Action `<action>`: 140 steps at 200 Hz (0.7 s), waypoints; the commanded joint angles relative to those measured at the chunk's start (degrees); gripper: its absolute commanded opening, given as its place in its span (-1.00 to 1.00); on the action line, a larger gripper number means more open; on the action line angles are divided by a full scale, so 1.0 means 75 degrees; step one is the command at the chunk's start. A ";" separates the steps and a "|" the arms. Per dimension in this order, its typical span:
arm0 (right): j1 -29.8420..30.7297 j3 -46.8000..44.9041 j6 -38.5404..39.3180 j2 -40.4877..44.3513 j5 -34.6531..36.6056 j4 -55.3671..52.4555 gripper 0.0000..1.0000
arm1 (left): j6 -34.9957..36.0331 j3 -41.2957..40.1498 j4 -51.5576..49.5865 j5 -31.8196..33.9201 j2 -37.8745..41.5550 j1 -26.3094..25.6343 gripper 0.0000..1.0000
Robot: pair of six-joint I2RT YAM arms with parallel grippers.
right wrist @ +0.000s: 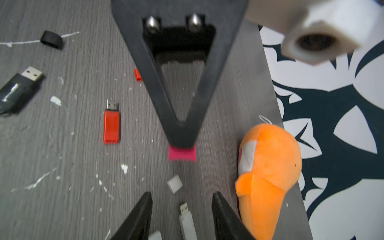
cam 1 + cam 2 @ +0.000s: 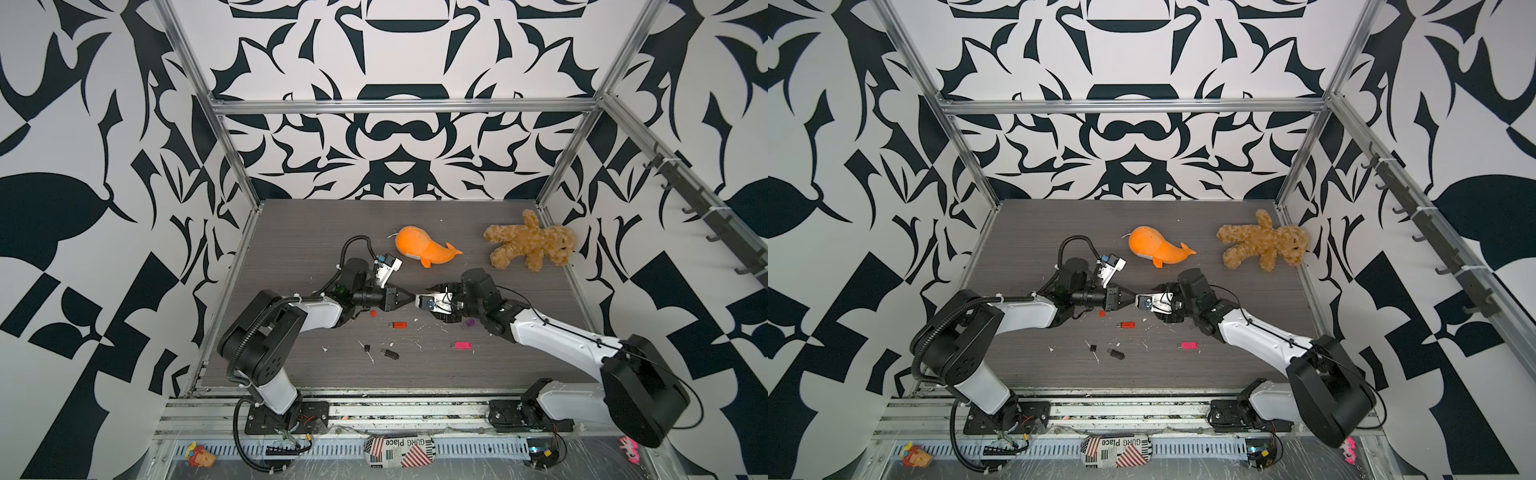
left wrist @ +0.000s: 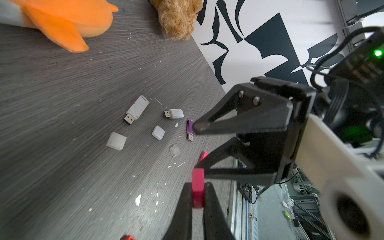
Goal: Close the usb drive cover
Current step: Pick up the cover from the center of the board, then pick up the USB drive from the center of the board.
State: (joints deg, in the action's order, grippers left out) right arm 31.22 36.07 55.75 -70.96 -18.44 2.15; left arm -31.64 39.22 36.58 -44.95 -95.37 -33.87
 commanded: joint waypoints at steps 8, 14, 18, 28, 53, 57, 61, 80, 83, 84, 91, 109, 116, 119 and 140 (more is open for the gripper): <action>-0.0497 0.0636 0.0530 0.0709 -0.0261 -0.2876 0.02 | 0.0291 0.0076 -0.0135 -0.0119 0.0207 0.0094 -0.87; -0.0530 0.0720 0.0682 0.0736 -0.0123 -0.3470 0.02 | 0.0333 0.0091 -0.0159 -0.0130 0.0211 0.0115 -0.87; -0.0535 0.0755 0.0730 0.0742 -0.0007 -0.3786 0.02 | 0.0349 0.0119 -0.0185 -0.0141 0.0204 0.0130 -0.87; -0.0551 0.0802 0.0839 0.0752 0.0200 -0.4382 0.02 | 0.0412 0.0146 -0.0252 -0.0159 0.0212 0.0157 -0.87; -0.0543 0.0760 0.0899 0.0654 0.0419 -0.5470 0.00 | 0.0688 0.0266 -0.0538 -0.0152 0.0234 0.0199 -0.87; -0.0543 0.0734 0.0898 0.0647 0.0409 -0.5564 0.00 | 0.0738 0.0291 -0.0599 -0.0159 0.0236 0.0198 -0.87; -0.0548 0.0700 0.0893 0.0627 0.0424 -0.5635 0.00 | 0.0788 0.0317 -0.0663 -0.0153 0.0251 0.0195 -0.87; -0.0542 0.0504 0.0866 0.0617 0.0496 -0.5690 0.00 | 0.0981 0.0436 -0.0966 -0.0150 0.0321 0.0194 -0.87; -0.0542 0.0489 0.0858 0.0599 0.0553 -0.5698 -0.01 | 0.1019 0.0440 -0.1006 -0.0138 0.0333 0.0201 -0.87; -0.0542 0.0482 0.0855 0.0595 0.0574 -0.5711 -0.01 | 0.1025 0.0447 -0.1014 -0.0137 0.0343 0.0196 -0.87; -0.0542 0.0475 0.0823 0.0538 0.0580 -0.5751 -0.01 | 0.1095 0.0471 -0.1095 -0.0121 0.0377 0.0201 -0.87; -0.0531 0.0452 0.0738 0.0295 0.0607 -0.5760 -0.02 | 0.1248 0.0436 -0.1237 -0.0030 0.0507 0.0192 -0.87; -0.0526 0.0446 0.0735 0.0192 0.0595 -0.5763 -0.02 | 0.1286 0.0414 -0.1255 0.0003 0.0547 0.0202 -0.87; -0.0530 0.0441 0.0735 0.0146 0.0595 -0.5744 -0.02 | 0.1294 0.0405 -0.1256 0.0018 0.0559 0.0197 -0.87; -0.0530 0.0399 0.0633 -0.0034 0.0603 -0.5448 -0.03 | 0.1310 0.0332 -0.1254 0.0063 0.0637 0.0202 -0.87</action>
State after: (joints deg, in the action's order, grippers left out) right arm 27.18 39.51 61.45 -70.26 -14.17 -38.70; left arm -23.44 41.65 28.75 -44.80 -92.42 -32.60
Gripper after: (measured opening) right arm 0.487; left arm 0.110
